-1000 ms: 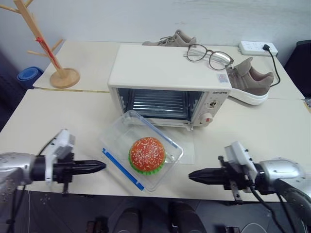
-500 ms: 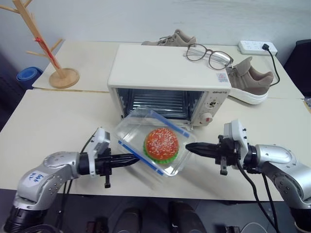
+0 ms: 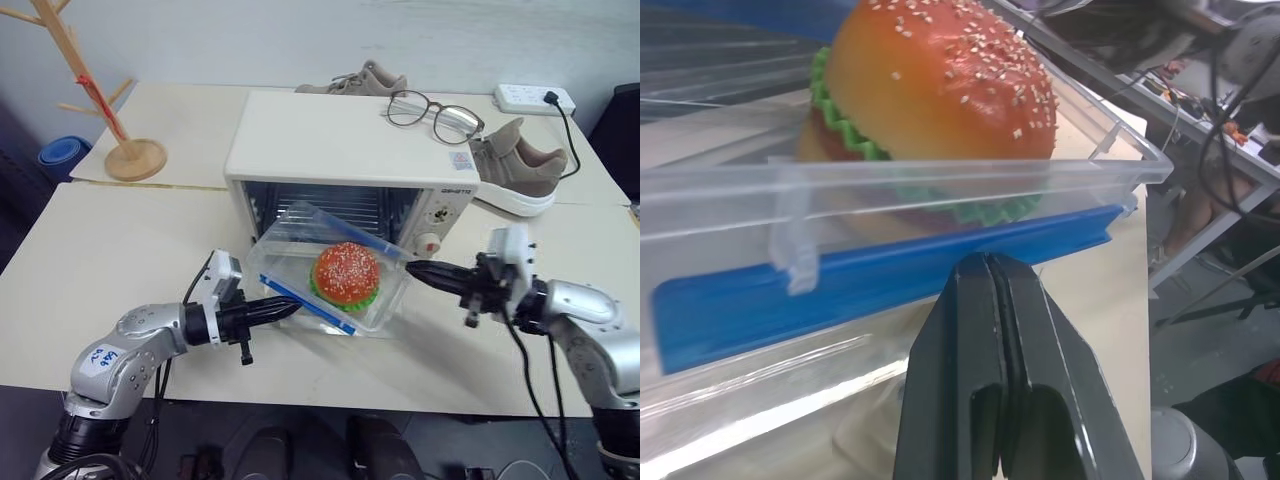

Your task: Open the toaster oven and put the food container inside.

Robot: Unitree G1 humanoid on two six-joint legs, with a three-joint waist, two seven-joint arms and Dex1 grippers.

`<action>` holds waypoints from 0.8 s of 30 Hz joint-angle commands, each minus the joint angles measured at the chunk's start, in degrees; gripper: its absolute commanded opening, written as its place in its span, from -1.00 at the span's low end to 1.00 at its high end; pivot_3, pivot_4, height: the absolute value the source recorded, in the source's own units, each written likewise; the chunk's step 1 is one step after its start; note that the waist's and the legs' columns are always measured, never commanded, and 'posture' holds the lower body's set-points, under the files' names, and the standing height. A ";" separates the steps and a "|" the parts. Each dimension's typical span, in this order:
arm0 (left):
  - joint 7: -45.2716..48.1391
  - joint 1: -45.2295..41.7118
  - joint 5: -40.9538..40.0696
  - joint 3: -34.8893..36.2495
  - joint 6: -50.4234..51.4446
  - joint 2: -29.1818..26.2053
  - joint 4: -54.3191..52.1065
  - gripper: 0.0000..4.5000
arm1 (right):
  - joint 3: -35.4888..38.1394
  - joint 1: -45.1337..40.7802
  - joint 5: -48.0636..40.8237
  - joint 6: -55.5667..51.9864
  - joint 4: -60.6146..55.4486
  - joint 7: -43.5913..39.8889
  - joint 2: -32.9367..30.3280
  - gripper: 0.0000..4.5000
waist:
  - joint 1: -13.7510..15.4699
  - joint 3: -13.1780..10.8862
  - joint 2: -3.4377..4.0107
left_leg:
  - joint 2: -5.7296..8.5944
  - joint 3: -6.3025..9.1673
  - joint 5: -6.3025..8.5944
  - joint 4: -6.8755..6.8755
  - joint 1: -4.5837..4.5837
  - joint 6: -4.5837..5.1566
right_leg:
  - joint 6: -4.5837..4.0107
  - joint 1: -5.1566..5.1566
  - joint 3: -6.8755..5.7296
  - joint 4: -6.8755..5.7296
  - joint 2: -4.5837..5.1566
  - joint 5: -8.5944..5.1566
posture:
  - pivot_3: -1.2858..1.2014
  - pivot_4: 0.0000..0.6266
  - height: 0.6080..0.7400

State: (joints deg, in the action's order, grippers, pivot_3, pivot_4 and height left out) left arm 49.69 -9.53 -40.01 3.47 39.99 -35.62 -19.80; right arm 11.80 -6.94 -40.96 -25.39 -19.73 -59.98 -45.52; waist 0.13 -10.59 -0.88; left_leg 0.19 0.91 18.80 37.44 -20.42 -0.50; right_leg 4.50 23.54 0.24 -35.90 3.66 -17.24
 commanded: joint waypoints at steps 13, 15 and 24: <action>3.73 0.41 0.21 1.12 -1.68 -2.27 0.38 -1.00 | -9.79 -5.67 13.27 6.17 3.62 6.94 8.06 -0.98 | -0.28 0.00 0.00 | -0.02 -0.08 -0.02 0.00 0.08 -0.04 | 0.00 0.01 0.09 -0.05 -0.05 0.00 | 0.03 -0.52 1.00; 3.60 0.20 0.77 0.60 -2.31 -1.71 0.79 -1.00 | -10.54 -8.58 14.58 7.69 6.98 6.81 9.51 -0.98 | -0.29 0.00 0.01 | -0.02 -0.08 -0.02 0.00 0.05 -0.05 | 0.00 0.04 0.08 -0.03 -0.05 0.00 | 0.03 -0.52 1.00; 2.80 -1.02 3.02 0.65 -5.72 0.39 2.73 -1.00 | -6.61 -8.27 12.74 8.83 8.92 0.15 4.90 -0.98 | -0.07 0.00 0.01 | -0.02 -0.08 -0.02 0.00 0.00 -0.05 | 0.00 0.06 0.05 -0.03 -0.05 0.00 | 0.03 -0.52 1.00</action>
State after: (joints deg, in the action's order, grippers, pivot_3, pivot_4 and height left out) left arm 52.41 -10.68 -37.52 3.32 35.59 -34.86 -16.97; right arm 1.62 -17.02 -25.05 -15.49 -7.10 -56.78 -38.03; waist 0.06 -10.60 -0.87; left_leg 0.17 0.87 18.79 37.44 -20.43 -0.54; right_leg 4.51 23.59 0.27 -35.89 3.61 -17.24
